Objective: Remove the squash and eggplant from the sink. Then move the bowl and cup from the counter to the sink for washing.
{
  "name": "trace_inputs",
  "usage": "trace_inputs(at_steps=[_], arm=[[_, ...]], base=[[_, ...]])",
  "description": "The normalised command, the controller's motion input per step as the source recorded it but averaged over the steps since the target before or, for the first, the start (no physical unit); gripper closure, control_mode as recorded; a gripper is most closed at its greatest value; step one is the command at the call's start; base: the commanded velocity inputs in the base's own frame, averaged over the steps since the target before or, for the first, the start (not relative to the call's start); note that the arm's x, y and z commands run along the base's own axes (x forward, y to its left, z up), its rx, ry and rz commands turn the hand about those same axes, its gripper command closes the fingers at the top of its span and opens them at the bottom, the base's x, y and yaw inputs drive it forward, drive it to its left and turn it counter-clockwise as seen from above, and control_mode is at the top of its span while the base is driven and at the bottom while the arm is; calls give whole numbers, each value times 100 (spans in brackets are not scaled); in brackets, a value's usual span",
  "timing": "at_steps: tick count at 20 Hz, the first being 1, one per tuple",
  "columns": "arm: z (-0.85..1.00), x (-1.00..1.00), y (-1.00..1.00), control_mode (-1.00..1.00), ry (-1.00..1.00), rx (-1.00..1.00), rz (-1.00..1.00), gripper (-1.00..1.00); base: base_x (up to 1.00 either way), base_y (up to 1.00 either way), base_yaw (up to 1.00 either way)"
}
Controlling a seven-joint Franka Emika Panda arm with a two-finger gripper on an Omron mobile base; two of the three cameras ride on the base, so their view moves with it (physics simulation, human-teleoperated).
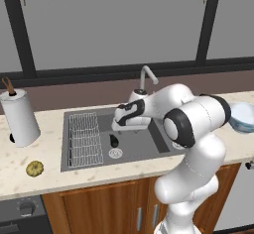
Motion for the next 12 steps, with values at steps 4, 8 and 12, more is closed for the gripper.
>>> trace_inputs(at_steps=[4, 8, 12], arm=[[-15, 7, 0, -100, 0, 2, -1, -100], [-15, 6, 0, -100, 0, 4, 0, -100], [-16, 7, 0, -100, 0, 3, -1, -100]], base=[[0, 0, 0], [0, 0, 0], [0, 0, 0]])
